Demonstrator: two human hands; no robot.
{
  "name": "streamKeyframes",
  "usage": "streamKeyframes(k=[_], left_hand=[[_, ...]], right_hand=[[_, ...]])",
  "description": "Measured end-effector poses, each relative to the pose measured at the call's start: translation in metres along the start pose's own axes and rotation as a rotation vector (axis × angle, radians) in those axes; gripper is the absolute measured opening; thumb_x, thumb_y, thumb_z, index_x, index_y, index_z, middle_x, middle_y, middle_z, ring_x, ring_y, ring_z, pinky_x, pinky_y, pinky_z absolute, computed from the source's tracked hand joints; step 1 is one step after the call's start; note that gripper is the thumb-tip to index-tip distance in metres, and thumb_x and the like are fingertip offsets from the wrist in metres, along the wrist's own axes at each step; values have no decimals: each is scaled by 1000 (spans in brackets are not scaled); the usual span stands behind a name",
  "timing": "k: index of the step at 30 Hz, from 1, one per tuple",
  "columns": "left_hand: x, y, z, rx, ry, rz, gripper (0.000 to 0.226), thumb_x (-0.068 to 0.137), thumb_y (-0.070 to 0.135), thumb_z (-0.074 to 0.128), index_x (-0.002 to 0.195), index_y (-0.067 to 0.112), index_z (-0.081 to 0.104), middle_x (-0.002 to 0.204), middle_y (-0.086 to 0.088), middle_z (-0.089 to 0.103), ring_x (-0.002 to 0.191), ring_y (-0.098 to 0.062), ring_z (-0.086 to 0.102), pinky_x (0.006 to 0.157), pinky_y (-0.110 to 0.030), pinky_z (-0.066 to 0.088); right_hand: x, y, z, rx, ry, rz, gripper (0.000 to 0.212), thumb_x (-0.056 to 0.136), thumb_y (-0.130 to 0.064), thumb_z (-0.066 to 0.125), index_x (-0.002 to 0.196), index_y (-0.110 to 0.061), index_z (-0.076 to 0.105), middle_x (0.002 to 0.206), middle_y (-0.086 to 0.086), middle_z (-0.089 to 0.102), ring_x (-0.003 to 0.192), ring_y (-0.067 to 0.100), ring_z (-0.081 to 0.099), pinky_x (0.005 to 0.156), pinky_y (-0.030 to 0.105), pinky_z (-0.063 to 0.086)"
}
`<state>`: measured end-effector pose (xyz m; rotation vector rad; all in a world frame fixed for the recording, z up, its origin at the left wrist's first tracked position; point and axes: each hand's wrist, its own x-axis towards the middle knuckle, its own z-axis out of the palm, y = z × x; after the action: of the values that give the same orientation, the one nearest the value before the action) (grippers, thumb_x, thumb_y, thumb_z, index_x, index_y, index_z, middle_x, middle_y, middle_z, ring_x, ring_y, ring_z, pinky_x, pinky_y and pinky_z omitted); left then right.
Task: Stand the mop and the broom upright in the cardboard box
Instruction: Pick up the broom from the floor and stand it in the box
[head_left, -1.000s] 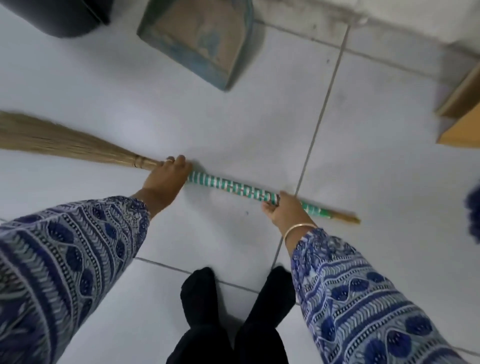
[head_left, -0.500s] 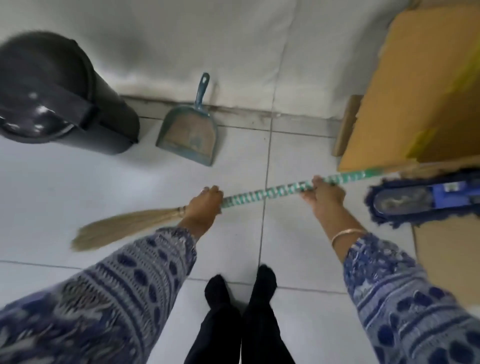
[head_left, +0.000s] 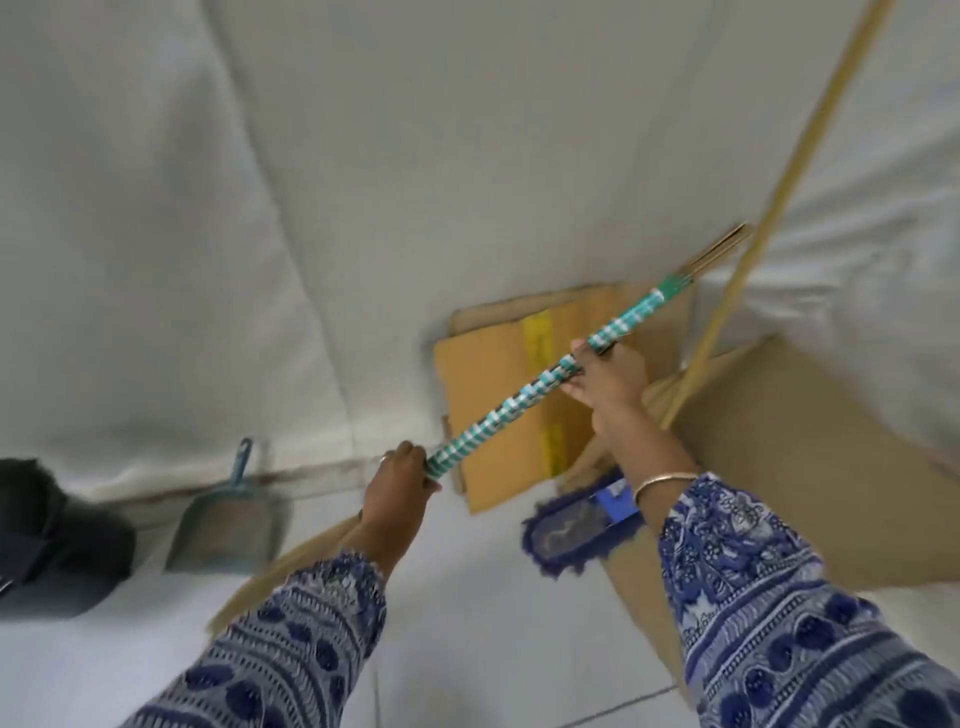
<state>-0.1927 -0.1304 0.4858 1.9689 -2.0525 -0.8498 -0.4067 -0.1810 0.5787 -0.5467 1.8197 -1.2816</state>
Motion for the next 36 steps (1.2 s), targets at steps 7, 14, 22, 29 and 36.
streamKeyframes(k=[7,14,22,29,36], left_hand=[[-26,261,57,-179,104,122,18,78,12,68,90,1,59,98,-16,63,90,-34,58,67,-41,45],[-1,431,117,-275,84,167,21,79,15,66,94,2,61,101,-15,68,91,-33,62,68,-37,44],[91,526,227,-338,-60,134,22,77,15,69,92,1,61,99,-17,65,90,-32,61,77,-42,50],[170,576,332,-370,-134,38,21,77,12,68,96,4,62,100,-15,67,90,-28,61,73,-35,48],[247,610,426,-379,-159,-102,20,82,8,62,101,2,62,105,-17,69,95,-28,63,77,-36,50]], right_hand=[[35,-134,-222,-91,41,-249,10,86,-12,62,80,-8,55,81,13,61,57,14,57,49,25,56],[93,-206,-349,-208,52,-417,9,84,-11,63,87,-6,56,91,16,64,76,27,63,74,42,59],[222,-196,-404,-387,-21,-496,23,85,-9,61,70,-23,51,87,9,64,84,29,68,78,45,59],[349,-153,-431,-498,-114,-465,9,83,-14,64,87,-10,58,96,22,70,87,34,69,81,51,57],[472,-110,-441,-568,-269,-468,10,82,-10,64,86,-13,55,84,8,64,86,30,68,83,48,56]])
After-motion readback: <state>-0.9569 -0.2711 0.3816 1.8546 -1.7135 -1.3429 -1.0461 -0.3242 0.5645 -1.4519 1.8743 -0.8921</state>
